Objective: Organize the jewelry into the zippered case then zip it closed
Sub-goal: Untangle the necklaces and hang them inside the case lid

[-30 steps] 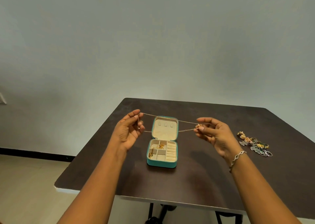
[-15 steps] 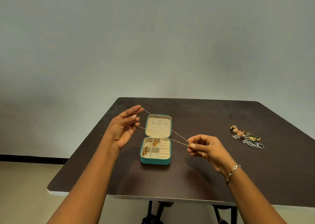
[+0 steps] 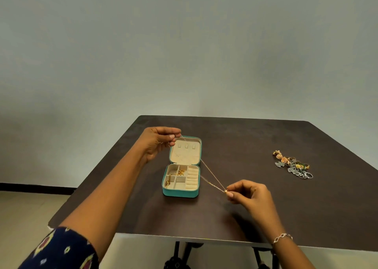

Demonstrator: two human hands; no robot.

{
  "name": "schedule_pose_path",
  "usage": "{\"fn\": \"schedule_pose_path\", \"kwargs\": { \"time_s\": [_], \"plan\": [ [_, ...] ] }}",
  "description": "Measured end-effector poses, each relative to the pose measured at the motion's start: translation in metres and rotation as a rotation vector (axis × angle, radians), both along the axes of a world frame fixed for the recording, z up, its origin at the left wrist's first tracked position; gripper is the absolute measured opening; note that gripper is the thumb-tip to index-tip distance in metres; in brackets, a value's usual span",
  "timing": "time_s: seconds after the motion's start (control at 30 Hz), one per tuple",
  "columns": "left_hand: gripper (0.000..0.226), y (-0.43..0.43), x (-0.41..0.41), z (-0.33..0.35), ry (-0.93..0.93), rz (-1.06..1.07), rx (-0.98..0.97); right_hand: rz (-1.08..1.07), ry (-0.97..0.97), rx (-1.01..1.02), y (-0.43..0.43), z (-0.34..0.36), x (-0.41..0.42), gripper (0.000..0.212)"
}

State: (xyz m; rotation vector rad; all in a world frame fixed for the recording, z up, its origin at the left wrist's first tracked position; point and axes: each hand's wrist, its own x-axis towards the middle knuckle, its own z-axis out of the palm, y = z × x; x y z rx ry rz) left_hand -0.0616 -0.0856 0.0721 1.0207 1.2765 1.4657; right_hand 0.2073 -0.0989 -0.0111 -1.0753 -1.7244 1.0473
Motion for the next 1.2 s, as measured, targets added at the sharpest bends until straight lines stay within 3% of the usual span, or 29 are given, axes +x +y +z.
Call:
{"fn": "schedule_pose_path", "kwargs": {
  "time_s": [0.2,0.37,0.47,0.73,0.83,1.03,1.2],
  "plan": [
    [0.022,0.029,0.008,0.008,0.365,-0.06,-0.073,-0.06,-0.089,0.087,-0.012,-0.01,0.003,0.015],
    [0.019,0.047,0.013,0.019,0.564,-0.214,-0.096,0.009,0.259,-0.251,-0.013,-0.015,0.005,0.019],
    [0.024,0.053,0.016,0.025,0.6,-0.256,-0.062,0.089,0.368,-0.471,-0.014,-0.014,0.006,0.021],
    [0.02,0.052,0.03,0.047,0.603,-0.311,0.041,0.169,0.553,-0.685,-0.008,-0.007,0.005,0.016],
    [0.019,0.05,0.04,0.061,0.632,-0.344,0.091,0.202,0.59,-0.712,-0.006,-0.005,0.003,0.021],
    [0.02,0.045,0.057,0.086,0.735,-0.409,0.145,0.192,0.507,-0.672,-0.009,0.002,-0.002,0.012],
    [0.022,0.044,0.059,0.105,0.809,-0.45,0.077,0.171,0.462,-0.638,-0.013,0.006,-0.004,0.008]
  ]
}}
